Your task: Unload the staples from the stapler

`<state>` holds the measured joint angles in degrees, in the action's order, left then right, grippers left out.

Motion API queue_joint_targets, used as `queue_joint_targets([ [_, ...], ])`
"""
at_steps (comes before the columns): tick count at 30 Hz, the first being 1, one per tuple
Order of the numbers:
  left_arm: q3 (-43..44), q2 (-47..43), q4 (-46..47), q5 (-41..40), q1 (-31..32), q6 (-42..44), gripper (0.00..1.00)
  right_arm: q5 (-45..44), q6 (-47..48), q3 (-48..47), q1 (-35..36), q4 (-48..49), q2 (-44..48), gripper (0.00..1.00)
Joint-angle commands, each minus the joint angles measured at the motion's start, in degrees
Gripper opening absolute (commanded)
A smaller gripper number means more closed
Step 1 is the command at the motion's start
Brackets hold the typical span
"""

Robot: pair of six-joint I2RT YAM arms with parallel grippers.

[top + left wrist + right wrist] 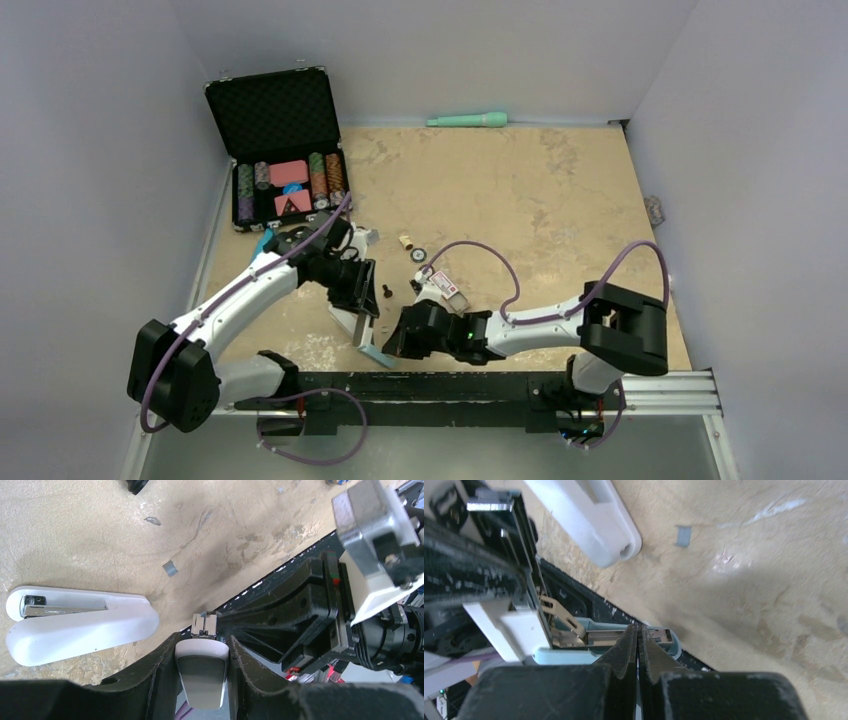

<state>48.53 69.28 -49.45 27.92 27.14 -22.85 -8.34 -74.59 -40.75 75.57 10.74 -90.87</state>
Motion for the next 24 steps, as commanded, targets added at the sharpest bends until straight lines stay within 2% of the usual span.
queue_joint_targets([
  [1, 2.2, -2.4, 5.5, 1.1, -0.2, 1.1, 0.0, 1.2, 0.8, 0.6, 3.8, -3.5, 3.9, 0.0],
  [10, 2.2, -3.0, 5.6, 1.7, -0.2, 1.2, 0.0, 0.4, 0.5, 2.3, 8.5, -9.3, 11.0, 0.0],
  [17, 2.1, -4.4, 6.0, 2.4, -0.2, 1.3, 0.0, -1.5, 0.0, 0.1, 11.8, -12.6, 12.4, 0.0],
  [24, 1.8, -5.5, 6.2, 2.7, -0.2, 1.2, 0.0, -4.7, -0.2, 2.6, 12.3, -8.8, 17.0, 0.0],
])
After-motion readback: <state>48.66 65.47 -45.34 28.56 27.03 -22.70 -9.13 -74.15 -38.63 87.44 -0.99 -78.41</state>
